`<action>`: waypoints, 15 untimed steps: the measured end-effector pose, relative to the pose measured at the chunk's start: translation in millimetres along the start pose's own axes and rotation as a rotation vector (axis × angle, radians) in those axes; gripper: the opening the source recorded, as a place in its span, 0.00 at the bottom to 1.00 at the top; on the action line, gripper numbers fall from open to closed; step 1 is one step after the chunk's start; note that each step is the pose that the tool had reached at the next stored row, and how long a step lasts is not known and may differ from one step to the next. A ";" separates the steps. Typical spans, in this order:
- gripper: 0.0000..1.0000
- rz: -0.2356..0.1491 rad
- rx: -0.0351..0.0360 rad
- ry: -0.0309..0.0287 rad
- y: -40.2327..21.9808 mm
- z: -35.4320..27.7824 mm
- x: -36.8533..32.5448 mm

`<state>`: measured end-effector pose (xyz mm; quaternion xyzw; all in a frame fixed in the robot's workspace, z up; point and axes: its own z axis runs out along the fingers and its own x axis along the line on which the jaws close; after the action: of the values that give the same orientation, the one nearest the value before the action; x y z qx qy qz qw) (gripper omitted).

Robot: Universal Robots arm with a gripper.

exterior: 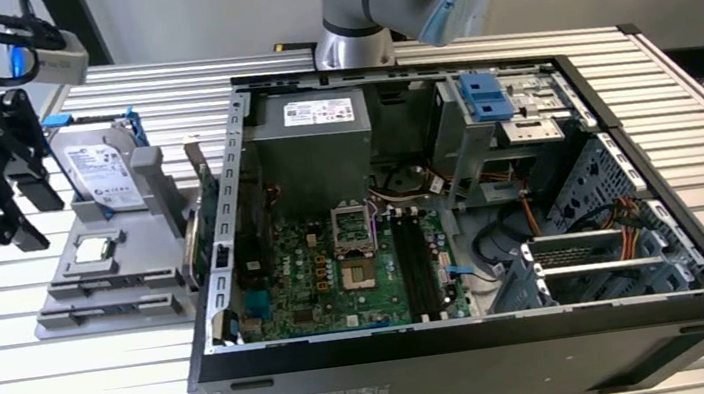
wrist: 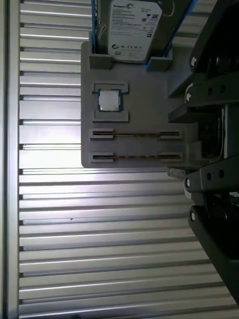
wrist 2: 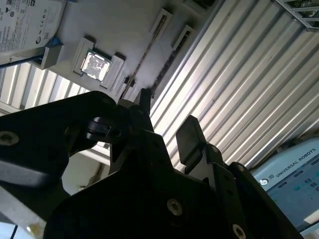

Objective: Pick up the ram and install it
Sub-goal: 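Pick up the ram and move it above insertion slot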

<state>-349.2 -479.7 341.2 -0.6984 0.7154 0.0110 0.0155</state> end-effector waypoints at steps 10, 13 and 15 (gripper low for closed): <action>1.00 0.000 0.0007 -0.0003 0.0 2.3 0.1; 1.00 0.000 0.0009 -0.0001 0.0 4.4 0.1; 1.00 0.000 0.0012 0.0000 0.1 5.6 0.2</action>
<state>-349.2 -479.6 335.6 -0.6984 0.7154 0.0106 0.0159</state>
